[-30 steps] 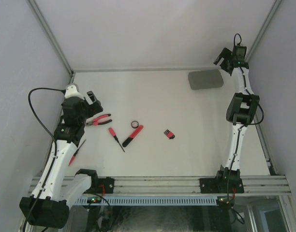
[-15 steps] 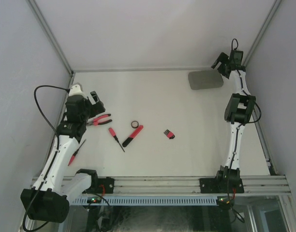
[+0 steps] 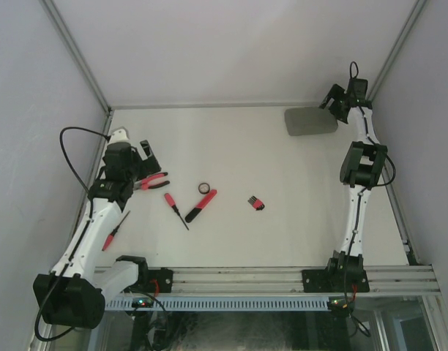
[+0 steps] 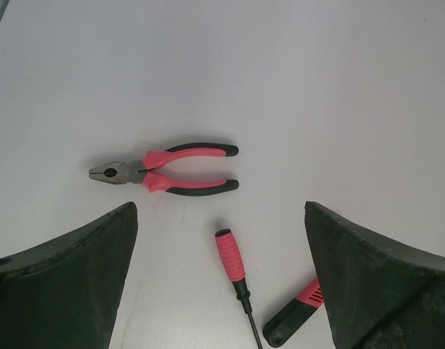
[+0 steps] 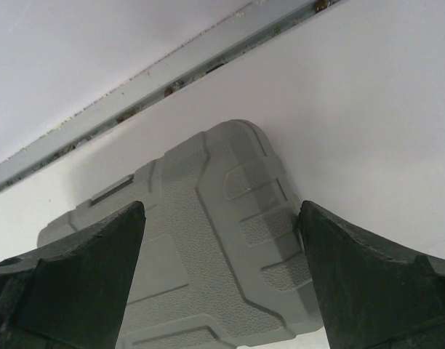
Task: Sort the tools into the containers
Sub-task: Move the storage box to the center of the board.
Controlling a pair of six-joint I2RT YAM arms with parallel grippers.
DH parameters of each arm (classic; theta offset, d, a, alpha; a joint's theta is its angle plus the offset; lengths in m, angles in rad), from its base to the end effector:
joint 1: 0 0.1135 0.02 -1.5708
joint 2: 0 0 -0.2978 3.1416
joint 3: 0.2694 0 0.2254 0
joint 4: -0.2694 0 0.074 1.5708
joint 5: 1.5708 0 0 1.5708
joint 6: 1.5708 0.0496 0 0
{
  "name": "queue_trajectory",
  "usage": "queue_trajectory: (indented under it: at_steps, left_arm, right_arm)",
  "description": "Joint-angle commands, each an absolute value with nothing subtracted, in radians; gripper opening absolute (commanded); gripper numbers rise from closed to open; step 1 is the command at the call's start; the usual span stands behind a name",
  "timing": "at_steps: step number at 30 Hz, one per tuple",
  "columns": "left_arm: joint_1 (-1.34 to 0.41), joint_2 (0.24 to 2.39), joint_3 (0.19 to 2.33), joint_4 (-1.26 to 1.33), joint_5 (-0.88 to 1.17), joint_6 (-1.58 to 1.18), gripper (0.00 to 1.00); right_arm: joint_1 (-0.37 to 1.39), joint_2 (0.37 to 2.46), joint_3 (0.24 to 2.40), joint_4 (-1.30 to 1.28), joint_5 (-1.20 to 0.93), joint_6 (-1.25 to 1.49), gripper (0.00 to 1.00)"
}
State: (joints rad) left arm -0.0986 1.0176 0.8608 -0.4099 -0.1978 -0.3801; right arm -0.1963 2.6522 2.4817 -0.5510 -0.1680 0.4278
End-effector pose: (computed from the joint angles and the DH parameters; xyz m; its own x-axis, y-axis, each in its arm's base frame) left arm 0.1910 -0.0091 0.3264 -0.4707 -0.3190 -0.8226 -0.2618 0.9409 -0.2150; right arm 0.5895 -0.1088 0.1946 -0.5607 0.5286 -0.6373 0.3317 0.8487 0.4120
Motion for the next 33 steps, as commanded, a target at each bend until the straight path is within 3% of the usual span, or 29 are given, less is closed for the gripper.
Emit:
queue_trajectory:
  at_steps: [1,17,33]
  left_arm:
    - [-0.093,1.038,0.919,-0.406,-0.192,-0.368,1.0]
    - [-0.093,1.116,0.962,-0.473,-0.177,-0.383,0.98]
    - [-0.093,1.11,0.967,-0.488,-0.127,-0.385,0.98]
  right_arm:
    - [-0.197,2.659,2.483,-0.58,-0.206,0.37,0.86]
    - [-0.133,2.661,2.479,-0.736,-0.266,0.168,0.7]
    - [0.148,2.533,2.266,-0.862,-0.254,-0.234,0.7]
